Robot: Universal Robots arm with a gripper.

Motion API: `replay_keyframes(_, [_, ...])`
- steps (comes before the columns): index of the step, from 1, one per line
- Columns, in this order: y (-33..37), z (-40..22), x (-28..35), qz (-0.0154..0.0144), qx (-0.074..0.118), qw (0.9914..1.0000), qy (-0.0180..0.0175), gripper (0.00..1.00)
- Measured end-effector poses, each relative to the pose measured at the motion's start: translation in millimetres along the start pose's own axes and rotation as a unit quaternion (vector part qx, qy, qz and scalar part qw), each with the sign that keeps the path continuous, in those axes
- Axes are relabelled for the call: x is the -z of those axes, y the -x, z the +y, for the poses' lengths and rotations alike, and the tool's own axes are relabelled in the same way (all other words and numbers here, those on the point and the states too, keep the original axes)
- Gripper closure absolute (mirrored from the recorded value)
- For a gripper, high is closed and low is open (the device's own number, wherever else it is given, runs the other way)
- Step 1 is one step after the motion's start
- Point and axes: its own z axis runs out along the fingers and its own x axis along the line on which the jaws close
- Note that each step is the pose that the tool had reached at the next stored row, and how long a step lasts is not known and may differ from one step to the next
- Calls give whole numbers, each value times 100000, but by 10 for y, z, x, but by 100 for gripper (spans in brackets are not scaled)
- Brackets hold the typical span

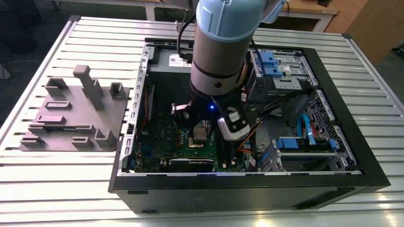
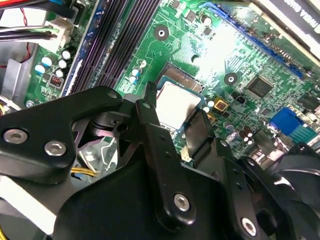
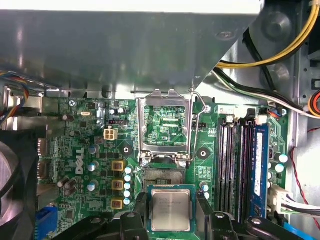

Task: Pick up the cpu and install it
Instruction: 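Place the cpu into insertion slot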

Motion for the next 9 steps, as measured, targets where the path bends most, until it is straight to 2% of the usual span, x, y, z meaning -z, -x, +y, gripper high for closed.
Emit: replay_keyframes(9, [-21, -1, -110, 1, -49, 100000, 3, 53])
